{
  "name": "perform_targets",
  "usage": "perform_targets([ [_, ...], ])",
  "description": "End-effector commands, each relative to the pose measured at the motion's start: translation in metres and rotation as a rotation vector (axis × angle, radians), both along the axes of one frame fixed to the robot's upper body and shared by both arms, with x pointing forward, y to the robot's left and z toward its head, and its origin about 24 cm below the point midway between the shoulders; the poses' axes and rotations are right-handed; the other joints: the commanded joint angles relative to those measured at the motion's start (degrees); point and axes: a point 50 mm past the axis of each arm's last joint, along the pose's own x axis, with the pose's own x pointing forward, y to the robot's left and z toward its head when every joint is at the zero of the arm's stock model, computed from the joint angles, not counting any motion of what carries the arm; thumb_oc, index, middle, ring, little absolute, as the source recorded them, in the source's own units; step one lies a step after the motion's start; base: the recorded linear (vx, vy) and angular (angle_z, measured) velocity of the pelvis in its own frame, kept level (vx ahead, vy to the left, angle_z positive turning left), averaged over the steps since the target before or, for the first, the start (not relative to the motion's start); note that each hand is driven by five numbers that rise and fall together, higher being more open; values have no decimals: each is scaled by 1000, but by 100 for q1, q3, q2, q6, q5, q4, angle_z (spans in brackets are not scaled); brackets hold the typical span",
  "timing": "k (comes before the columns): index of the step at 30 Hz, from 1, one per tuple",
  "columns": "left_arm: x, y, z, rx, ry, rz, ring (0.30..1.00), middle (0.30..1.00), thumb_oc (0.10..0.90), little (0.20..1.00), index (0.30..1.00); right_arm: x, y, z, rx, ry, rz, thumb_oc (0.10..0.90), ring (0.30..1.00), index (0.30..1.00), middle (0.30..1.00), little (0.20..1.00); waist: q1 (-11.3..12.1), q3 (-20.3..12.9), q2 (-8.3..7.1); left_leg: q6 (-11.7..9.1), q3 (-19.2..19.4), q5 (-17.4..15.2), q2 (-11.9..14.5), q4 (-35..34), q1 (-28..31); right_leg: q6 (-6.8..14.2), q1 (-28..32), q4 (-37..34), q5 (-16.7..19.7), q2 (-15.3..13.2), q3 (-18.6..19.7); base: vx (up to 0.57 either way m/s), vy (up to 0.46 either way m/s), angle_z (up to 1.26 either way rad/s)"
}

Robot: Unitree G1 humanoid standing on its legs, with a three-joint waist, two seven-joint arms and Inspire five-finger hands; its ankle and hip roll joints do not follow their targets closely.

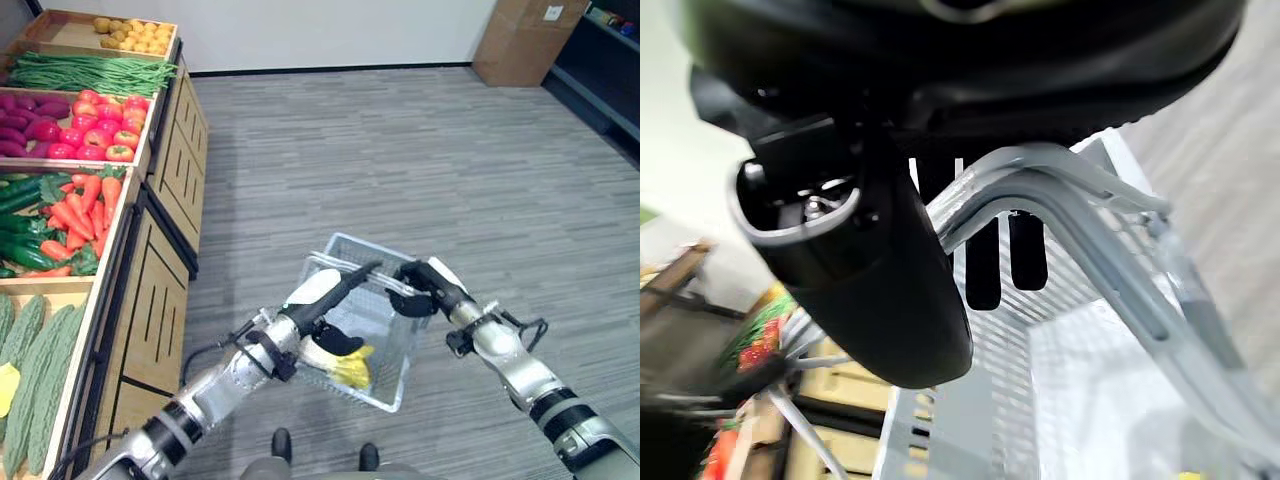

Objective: Get the vegetables into the basket

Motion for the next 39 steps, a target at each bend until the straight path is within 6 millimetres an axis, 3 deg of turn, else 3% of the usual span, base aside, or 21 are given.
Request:
perform_targets([
  [1,6,1,50,-365,14,-86,1000,1000,900,1000,1000,32,-4,63,28,-329,-43,400,300,300,300,300,60,-549,-153,-333,31,-326,235,8,222,349,-113,16,334,-379,147,-29,4,6],
  [2,1,7,56,-489,80,-98,1000,1000,900,1000,1000,26,-15,49,-22,-284,-87,400,300,300,300,300,90,-547,-145,-321,15,-318,222,8,214,350,-113,18,340,-380,136,-29,-2,8],
  [5,-4,15,54,-612,173,-91,1000,1000,900,1000,1000,18,-30,33,-51,-225,-155,400,300,300,300,300,112,-544,-136,-314,-22,-302,220,8,198,346,-113,21,351,-387,118,-19,-3,10],
  [8,-8,34,50,-662,202,-33,1000,1000,900,1000,1000,3,-48,13,-36,-158,-261,400,300,300,300,300,140,-539,-117,-314,-62,-333,216,8,220,353,-69,6,316,-390,82,7,-5,8],
  [9,-9,55,40,-646,211,71,1000,1000,900,1000,1000,-10,-62,-1,-50,-105,-324,400,300,300,300,300,178,-521,-113,-315,-90,-320,214,8,226,350,-53,10,310,-387,64,-10,-6,3],
  [10,-9,55,39,-645,211,72,1000,1000,900,1000,1000,-10,-62,-2,-49,-104,-323,400,300,300,300,300,173,-525,-115,-315,-91,-320,213,8,226,350,-52,10,309,-387,62,-12,-10,4],
  [12,-11,78,24,-582,214,201,1000,1000,900,1000,1000,-23,-71,-11,-38,-75,-381,400,300,300,300,300,195,-527,-104,-318,-123,-302,210,8,211,343,-44,12,306,-388,35,0,0,0],
  [13,-15,101,7,-498,229,323,1000,1000,900,1000,1000,-36,-82,-20,-41,-36,-432,400,300,300,300,300,223,-521,-95,-317,-150,-295,208,8,210,343,-42,11,308,-386,15,0,0,0],
  [15,-17,111,-3,-458,241,384,1000,1000,900,1000,1000,-41,-85,-23,-35,-24,-453,400,300,300,300,300,225,-528,-89,-318,-162,-292,206,8,209,343,-30,8,301,-389,-3,9,-1,4],
  [17,-30,143,-41,-337,332,589,1000,1000,900,1000,1000,-55,-96,-29,-36,2,-508,400,300,300,300,300,239,-532,-88,-321,-177,-280,208,8,209,346,-25,5,305,-387,-28,8,0,7],
  [18,-30,143,-41,-337,331,589,1000,1000,900,1000,1000,-55,-96,-29,-37,2,-508,400,300,300,300,300,238,-534,-85,-321,-179,-281,208,8,208,346,-24,5,303,-387,-30,-2,-2,8],
  [22,-53,173,-90,-24,451,744,1000,1000,900,1000,1000,-72,-111,-33,-7,9,-609,400,300,300,300,300,225,-529,-78,-330,-177,-280,219,8,181,359,-53,10,300,-389,-56,-6,-1,4],
  [23,-52,173,-90,-24,451,743,1000,1000,900,1000,1000,-72,-111,-33,-7,8,-609,400,300,300,300,300,229,-528,-75,-330,-177,-281,219,8,181,359,-54,10,300,-389,-56,0,0,0],
  [24,-71,180,-121,45,587,828,1000,1000,900,1000,1000,-76,-114,-34,15,6,-642,400,300,300,300,300,210,-520,-71,-330,-157,-277,223,8,175,364,-67,11,308,-390,-54,0,0,0],
  [27,-78,180,-135,84,640,856,1000,1000,900,1000,1000,-77,-116,-35,23,3,-657,400,300,300,300,300,200,-502,-60,-332,-143,-280,227,8,171,364,-78,12,312,-387,-45,0,0,0],
  [28,-106,179,-171,240,812,907,1000,1000,900,1000,1000,-79,-114,-36,62,-6,-674,400,300,300,300,300,135,-490,-70,-334,-97,-283,241,8,164,365,-126,25,311,-381,-12,0,0,0],
  [30,-111,177,-178,277,838,912,1000,1000,900,1000,1000,-82,-115,-37,63,-3,-680,400,300,300,300,300,121,-492,-74,-336,-76,-293,245,8,169,363,-134,31,307,-380,4,2,2,-3],
  [33,-142,174,-200,372,992,968,1000,1000,900,1000,1000,-87,-113,-38,68,-6,-681,400,300,300,300,300,71,-499,-89,-342,-42,-304,253,8,177,358,-153,36,308,-369,43,6,4,-8],
  [35,-153,170,-206,427,1034,950,1000,1000,900,1000,1000,-90,-114,-39,70,-4,-687,400,300,300,300,300,57,-495,-91,-344,-16,-313,266,8,197,357,-156,41,305,-361,58,10,-1,-6],
  [39,-162,167,-210,468,1059,958,1000,1000,900,1000,1000,-93,-115,-41,78,-3,-707,400,300,300,300,300,60,-498,-92,-350,0,-319,278,8,209,352,-155,43,299,-351,67,6,0,-5],
])
